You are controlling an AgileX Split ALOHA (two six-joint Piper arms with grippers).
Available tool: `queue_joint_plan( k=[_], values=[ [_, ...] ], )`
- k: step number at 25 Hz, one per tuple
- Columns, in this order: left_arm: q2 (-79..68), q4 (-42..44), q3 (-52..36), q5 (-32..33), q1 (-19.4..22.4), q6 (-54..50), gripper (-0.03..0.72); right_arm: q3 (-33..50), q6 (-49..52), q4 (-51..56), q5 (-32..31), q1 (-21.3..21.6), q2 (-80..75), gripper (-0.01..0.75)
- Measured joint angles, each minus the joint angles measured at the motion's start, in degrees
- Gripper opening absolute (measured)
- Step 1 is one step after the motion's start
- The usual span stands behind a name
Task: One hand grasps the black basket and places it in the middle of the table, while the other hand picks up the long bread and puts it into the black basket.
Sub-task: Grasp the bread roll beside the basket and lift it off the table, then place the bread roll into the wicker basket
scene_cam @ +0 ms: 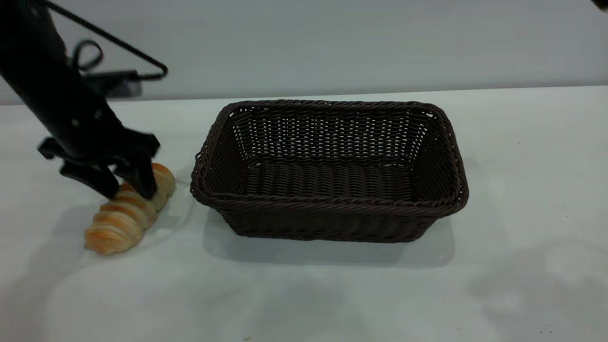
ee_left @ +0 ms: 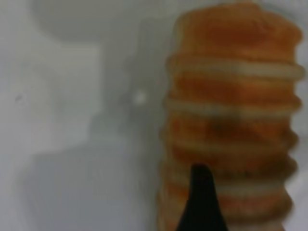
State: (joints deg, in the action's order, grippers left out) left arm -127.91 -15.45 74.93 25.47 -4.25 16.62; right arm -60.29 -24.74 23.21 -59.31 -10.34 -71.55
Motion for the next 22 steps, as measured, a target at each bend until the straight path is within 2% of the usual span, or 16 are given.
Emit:
queue_joint_plan(
  k=[2, 4, 6, 10, 11, 16, 22],
  values=[
    [-1.89, 0.06, 0.92, -1.04, -0.02, 0.00, 0.579, 3.55, 0.00, -0.06, 0.00, 0.00, 3.65, 0.523],
    [-3.06, 0.04, 1.42, -1.48, -0.02, 0.00, 0.532, 6.86, 0.11, -0.28, -0.12, 0.00, 7.20, 0.523],
    [-3.51, 0.04, 1.53, -1.69, -0.02, 0.00, 0.422, 10.66, 0.11, -0.81, -0.45, 0.00, 11.49, 0.523],
    [-3.42, 0.81, 1.65, -1.66, -0.02, 0.00, 0.119, 17.69, 0.76, -4.12, -1.49, 0.00, 21.78, 0.523],
    [-3.04, 1.22, 1.85, -1.07, -0.02, 0.00, 0.096, 19.58, 1.36, -5.22, -1.61, 0.00, 24.34, 0.523],
    [3.62, 2.46, 4.63, 5.76, -0.84, 0.00, 0.090, 29.23, 5.39, -9.91, -2.57, 0.00, 39.11, 0.523],
    [16.93, 7.17, 9.94, 9.40, -8.15, -1.91, 0.089, 32.13, 11.50, -15.40, -3.64, 0.00, 51.13, 0.523]
  ],
)
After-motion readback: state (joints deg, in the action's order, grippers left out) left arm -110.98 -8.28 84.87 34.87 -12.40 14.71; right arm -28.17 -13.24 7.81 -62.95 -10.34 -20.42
